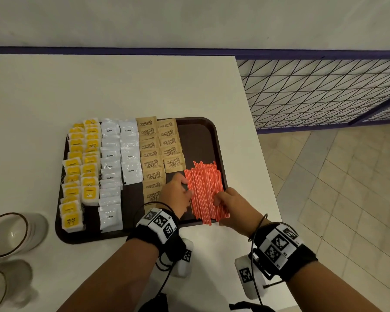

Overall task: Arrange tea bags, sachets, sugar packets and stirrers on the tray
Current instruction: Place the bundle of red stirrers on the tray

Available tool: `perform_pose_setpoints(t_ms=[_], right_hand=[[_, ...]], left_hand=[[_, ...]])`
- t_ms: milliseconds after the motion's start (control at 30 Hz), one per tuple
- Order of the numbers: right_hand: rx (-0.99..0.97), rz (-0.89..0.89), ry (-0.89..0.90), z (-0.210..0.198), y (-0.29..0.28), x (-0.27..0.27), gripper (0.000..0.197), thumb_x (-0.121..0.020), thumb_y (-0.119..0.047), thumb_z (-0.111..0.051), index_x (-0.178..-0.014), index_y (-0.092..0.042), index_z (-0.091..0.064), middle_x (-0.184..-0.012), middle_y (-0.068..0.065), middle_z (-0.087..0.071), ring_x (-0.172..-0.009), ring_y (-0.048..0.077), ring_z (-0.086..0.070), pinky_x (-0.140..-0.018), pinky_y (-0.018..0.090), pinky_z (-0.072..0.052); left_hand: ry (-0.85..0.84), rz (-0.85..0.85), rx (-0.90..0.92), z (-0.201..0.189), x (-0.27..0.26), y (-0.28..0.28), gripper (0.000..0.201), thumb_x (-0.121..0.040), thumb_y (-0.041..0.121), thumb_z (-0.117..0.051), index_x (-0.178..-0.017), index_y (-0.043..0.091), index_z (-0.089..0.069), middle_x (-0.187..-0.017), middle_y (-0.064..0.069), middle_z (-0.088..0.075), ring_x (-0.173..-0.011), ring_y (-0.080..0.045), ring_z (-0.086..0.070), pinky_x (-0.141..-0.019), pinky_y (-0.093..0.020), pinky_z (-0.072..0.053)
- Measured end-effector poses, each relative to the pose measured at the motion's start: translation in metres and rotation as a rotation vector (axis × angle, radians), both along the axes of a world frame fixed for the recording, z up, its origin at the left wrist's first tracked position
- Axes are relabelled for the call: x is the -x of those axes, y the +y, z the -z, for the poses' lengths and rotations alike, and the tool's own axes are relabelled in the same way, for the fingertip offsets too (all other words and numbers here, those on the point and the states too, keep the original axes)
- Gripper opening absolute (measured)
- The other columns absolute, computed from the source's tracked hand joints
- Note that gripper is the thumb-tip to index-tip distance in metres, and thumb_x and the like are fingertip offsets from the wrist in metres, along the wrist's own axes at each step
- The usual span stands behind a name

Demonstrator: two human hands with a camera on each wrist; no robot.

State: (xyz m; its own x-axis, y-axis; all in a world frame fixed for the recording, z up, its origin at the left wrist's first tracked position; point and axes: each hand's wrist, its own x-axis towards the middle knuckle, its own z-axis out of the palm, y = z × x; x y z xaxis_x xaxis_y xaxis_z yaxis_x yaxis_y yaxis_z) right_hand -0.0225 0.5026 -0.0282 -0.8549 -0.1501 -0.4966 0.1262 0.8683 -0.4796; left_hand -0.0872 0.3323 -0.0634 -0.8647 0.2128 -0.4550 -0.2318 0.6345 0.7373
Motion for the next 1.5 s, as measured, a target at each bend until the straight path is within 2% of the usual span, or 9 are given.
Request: perform_pose_setpoints(t_ms=[233, 400, 567, 667, 767, 900, 1233, 1400, 1500], right_hand=[[0.084, -0.051, 0.123, 0.011, -0.001, 0.0, 0.031, -0.068, -0.021, -0.081, -0.088, -0.013, -0.058, -0.096, -0.005, -0.047, -0.084, 0.01, -0.044, -0.071, 0.009, -0.035], [0.118, -0.08, 0.213, 0.02, -0.013, 0.001, 0.025, -0.067, -0.014, -0.079, -0.082, -0.008, -0.059, -0.088, -0.002, -0.047, -0.078, 0.01, -0.039, -0.069, 0.02, -0.034], [0.158, -0.067, 0.214, 0.019, -0.012, 0.009, 0.02, -0.07, -0.016, -0.077, -0.079, -0.01, -0.061, -0.083, -0.005, -0.048, -0.071, 0.003, -0.038, -0.065, 0.008, -0.029], [0.16, 0.039, 0.339, 0.013, -0.01, 0.033, 0.007, -0.084, -0.009, -0.062, -0.09, -0.008, -0.065, -0.091, 0.003, -0.058, -0.082, 0.006, -0.047, -0.077, 0.014, -0.038], [0.122, 0.116, 0.366, 0.014, -0.009, 0.069, 0.034, -0.087, 0.003, -0.045, -0.116, -0.004, -0.061, -0.115, 0.01, -0.058, -0.106, 0.018, -0.052, -0.095, 0.022, -0.038], [0.019, -0.041, 0.232, 0.022, -0.012, 0.1, 0.049, -0.087, 0.007, -0.04, -0.134, -0.005, -0.047, -0.136, 0.013, -0.047, -0.125, 0.026, -0.044, -0.108, 0.028, -0.03], [0.027, -0.236, 0.231, 0.032, 0.001, 0.098, 0.037, -0.089, 0.005, -0.043, -0.121, -0.004, -0.059, -0.121, 0.014, -0.056, -0.114, 0.027, -0.051, -0.102, 0.03, -0.036], [0.026, -0.205, 0.257, 0.038, 0.001, 0.099, 0.047, -0.089, 0.008, -0.041, -0.134, -0.005, -0.047, -0.14, 0.015, -0.046, -0.131, 0.028, -0.039, -0.108, 0.022, -0.019], [0.049, -0.247, 0.248, 0.036, 0.0, 0.101, 0.042, -0.088, 0.009, -0.041, -0.126, -0.002, -0.054, -0.13, 0.016, -0.054, -0.123, 0.028, -0.047, -0.104, 0.021, -0.024]], left_hand=[[-0.024, 0.001, 0.013, 0.005, 0.0, -0.002, 0.007, -0.088, 0.011, -0.061, -0.086, 0.013, -0.055, -0.075, -0.005, -0.063, -0.06, -0.017, -0.067, -0.058, -0.038, -0.059], [0.028, 0.044, 0.011, 0.005, -0.001, -0.001, 0.006, -0.087, 0.014, -0.062, -0.085, 0.016, -0.057, -0.073, 0.002, -0.062, -0.065, -0.017, -0.067, -0.067, -0.04, -0.058], [0.058, 0.084, 0.027, 0.002, 0.0, -0.001, 0.008, -0.085, 0.02, -0.065, -0.088, 0.015, -0.059, -0.08, -0.002, -0.066, -0.07, -0.018, -0.065, -0.071, -0.04, -0.056], [0.065, 0.107, 0.043, 0.0, -0.002, -0.002, 0.013, -0.085, 0.022, -0.066, -0.094, 0.014, -0.061, -0.09, -0.002, -0.066, -0.071, -0.017, -0.063, -0.073, -0.036, -0.055], [0.106, 0.119, 0.059, 0.002, -0.003, -0.004, 0.021, -0.085, 0.023, -0.065, -0.103, 0.011, -0.064, -0.098, -0.004, -0.064, -0.081, -0.014, -0.06, -0.077, -0.026, -0.05], [0.148, 0.142, 0.07, 0.001, -0.008, -0.008, 0.03, -0.086, 0.022, -0.064, -0.114, 0.01, -0.064, -0.107, -0.007, -0.062, -0.089, -0.014, -0.062, -0.082, -0.022, -0.049], [0.161, 0.174, 0.032, 0.0, -0.015, -0.008, 0.033, -0.088, 0.023, -0.062, -0.119, 0.011, -0.061, -0.117, -0.004, -0.062, -0.097, -0.011, -0.063, -0.086, -0.022, -0.05], [0.193, 0.192, 0.028, 0.0, -0.015, -0.008, 0.037, -0.089, 0.023, -0.06, -0.123, 0.009, -0.058, -0.128, -0.004, -0.057, -0.106, -0.013, -0.06, -0.094, -0.026, -0.048], [0.19, 0.208, 0.04, 0.001, -0.016, -0.007, 0.04, -0.09, 0.024, -0.059, -0.127, 0.01, -0.056, -0.134, -0.005, -0.053, -0.114, -0.015, -0.057, -0.1, -0.032, -0.045]])
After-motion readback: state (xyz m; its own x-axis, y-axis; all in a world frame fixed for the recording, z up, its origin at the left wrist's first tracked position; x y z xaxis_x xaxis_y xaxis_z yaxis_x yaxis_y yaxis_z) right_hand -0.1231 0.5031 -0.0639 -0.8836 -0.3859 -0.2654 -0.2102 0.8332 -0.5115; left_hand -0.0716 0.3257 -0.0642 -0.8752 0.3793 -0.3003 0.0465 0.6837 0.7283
